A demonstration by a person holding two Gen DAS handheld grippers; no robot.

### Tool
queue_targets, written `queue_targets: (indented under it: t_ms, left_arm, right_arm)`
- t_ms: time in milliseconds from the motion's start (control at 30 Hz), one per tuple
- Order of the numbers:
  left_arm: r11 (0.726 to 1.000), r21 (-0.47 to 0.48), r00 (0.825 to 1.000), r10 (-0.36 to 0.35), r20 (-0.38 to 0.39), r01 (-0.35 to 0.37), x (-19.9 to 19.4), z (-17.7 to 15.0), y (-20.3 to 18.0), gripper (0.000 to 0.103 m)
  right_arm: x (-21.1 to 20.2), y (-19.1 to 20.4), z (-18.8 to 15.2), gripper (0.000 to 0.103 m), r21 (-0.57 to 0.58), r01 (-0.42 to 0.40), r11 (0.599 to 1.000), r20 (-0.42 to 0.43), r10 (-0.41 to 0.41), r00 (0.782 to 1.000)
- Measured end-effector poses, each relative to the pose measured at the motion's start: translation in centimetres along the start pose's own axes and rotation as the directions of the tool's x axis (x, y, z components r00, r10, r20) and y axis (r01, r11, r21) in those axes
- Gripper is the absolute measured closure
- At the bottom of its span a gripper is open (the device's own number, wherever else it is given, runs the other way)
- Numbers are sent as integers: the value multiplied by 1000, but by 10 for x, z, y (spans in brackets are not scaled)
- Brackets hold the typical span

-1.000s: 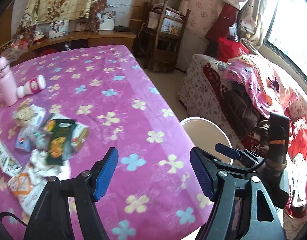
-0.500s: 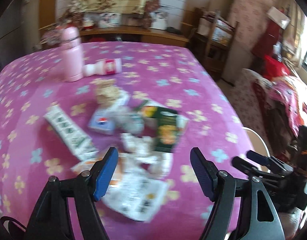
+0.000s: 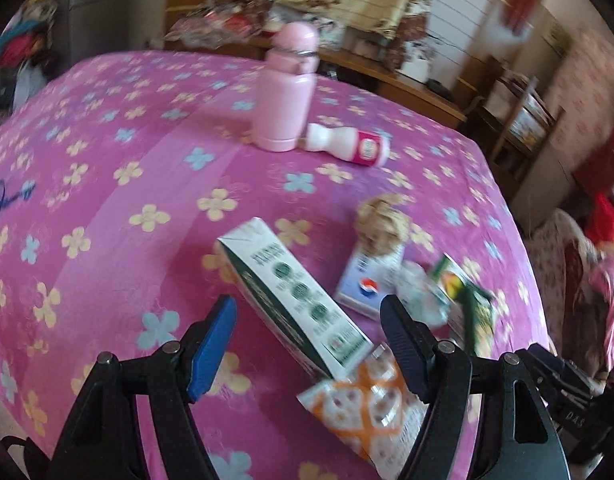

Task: Collect trash
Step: 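Grasp the white milk carton with the left gripper while the right grasps the green cracker packet, then carry the milk carton and cracker packet toward the white bin with both grippers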

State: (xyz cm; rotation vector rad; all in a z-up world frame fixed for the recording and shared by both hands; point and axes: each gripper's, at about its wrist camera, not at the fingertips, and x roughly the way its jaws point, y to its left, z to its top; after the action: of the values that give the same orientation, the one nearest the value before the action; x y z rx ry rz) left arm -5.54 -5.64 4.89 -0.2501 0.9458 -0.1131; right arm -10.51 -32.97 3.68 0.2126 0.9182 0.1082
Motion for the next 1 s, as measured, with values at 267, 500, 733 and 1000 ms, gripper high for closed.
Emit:
queue_targets:
  t_ms: [267,500,733,1000]
  left_arm:
    - [999,-34,998,38,-46,-40,37,9,3,28]
    - [999,-37,997,16,-72,-19,54,6,10,32]
    - [1000,-18,1000,6,-28,-6,37,12,19,56]
    - [996,50,997,-70,27,69,-6,12,-6,56]
  right_arm:
    - [48,33,25,30,-41,56,998,-51,-58,997]
    - [66,30,18,34,-54,56,997,-80,-60,995]
    - [43,14,10,64,-35,-19,999,-42,17,999]
    - [4,-5,-1,64,-12,-57,998,4,57,998]
